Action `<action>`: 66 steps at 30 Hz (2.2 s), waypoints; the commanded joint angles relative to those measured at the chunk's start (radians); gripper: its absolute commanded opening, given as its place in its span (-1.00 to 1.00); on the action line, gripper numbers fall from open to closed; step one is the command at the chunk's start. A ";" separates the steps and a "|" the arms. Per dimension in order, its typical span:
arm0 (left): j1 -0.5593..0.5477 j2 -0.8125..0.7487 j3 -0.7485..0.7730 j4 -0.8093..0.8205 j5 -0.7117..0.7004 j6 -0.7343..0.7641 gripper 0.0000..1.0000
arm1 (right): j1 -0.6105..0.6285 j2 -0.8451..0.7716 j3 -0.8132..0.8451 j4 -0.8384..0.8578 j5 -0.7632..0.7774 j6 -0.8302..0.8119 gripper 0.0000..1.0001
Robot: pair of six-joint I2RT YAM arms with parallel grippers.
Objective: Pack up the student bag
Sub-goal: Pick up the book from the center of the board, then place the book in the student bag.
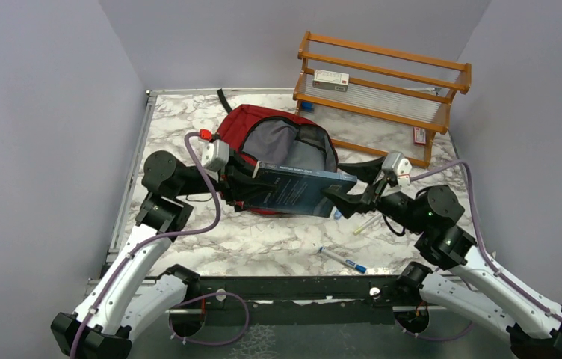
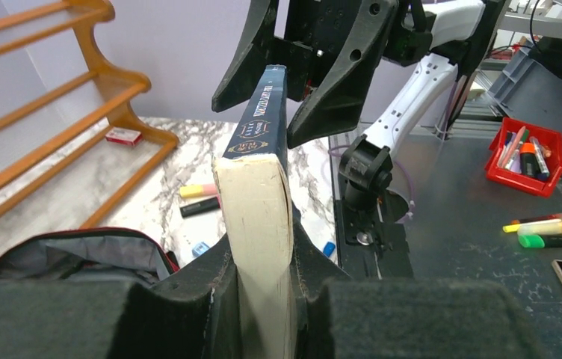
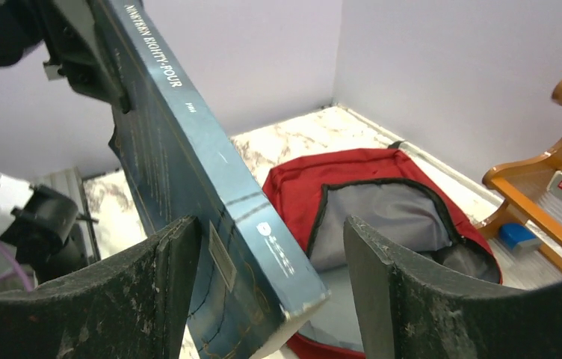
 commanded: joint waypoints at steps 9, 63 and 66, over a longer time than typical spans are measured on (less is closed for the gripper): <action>-0.002 -0.056 0.048 0.196 -0.041 -0.085 -1.00 | 0.003 -0.028 -0.081 0.235 -0.100 0.083 0.40; -0.150 0.656 0.448 -0.469 -1.008 0.414 0.81 | -0.537 0.269 0.084 -0.125 -0.069 0.487 -0.99; -0.184 0.734 0.478 -0.508 -1.130 0.442 0.81 | -0.648 0.294 0.063 -0.067 -0.237 0.578 -0.99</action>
